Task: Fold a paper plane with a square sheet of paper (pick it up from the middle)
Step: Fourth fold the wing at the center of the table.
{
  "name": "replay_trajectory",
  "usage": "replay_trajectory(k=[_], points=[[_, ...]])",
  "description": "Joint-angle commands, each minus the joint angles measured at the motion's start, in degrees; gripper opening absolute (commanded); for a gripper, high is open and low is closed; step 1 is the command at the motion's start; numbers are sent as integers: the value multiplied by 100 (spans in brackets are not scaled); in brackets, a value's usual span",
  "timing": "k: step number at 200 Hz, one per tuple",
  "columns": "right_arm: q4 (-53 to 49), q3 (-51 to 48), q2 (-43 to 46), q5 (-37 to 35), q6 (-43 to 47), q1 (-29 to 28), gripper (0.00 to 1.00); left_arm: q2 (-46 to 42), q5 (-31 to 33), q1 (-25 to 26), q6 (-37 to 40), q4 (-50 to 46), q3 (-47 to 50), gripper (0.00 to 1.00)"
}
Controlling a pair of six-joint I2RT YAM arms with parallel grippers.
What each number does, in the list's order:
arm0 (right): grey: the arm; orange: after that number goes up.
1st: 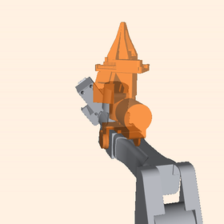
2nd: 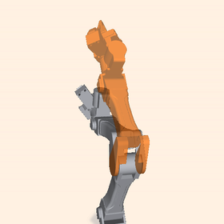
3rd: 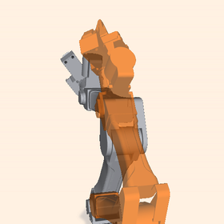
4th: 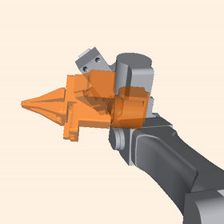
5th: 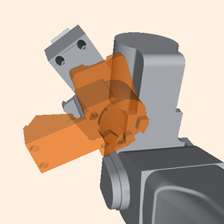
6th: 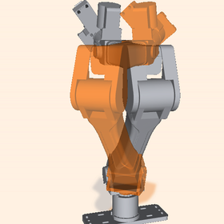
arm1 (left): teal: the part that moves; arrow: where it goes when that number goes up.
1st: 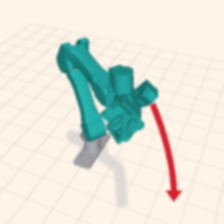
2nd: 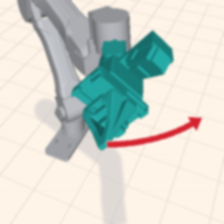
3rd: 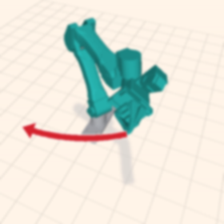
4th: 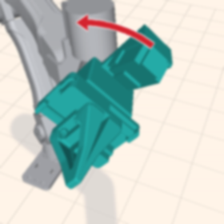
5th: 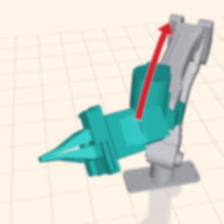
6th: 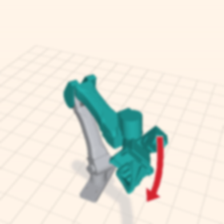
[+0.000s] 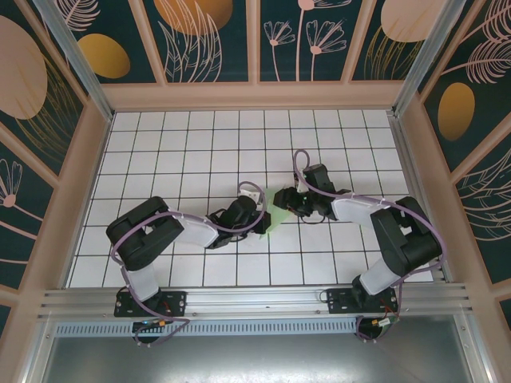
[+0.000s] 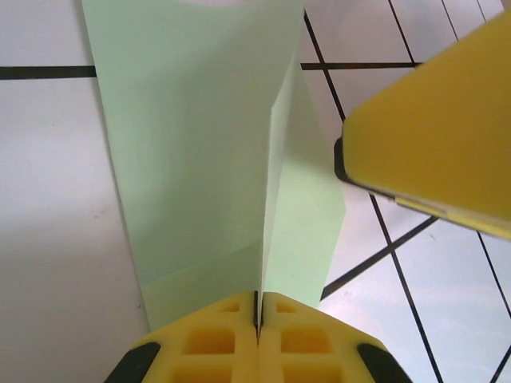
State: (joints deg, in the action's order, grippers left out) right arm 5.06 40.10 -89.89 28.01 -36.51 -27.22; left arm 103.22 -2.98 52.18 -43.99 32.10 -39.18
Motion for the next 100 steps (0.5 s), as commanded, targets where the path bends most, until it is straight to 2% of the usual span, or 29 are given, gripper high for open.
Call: replay_trajectory(k=[1,100], points=[[-76,-32,69,44,258,92,50,-219,-158,-13,195,394,162,3],[430,-125,-298,671,206,114,53,-238,-576,-95,-156,1079,495,1]])
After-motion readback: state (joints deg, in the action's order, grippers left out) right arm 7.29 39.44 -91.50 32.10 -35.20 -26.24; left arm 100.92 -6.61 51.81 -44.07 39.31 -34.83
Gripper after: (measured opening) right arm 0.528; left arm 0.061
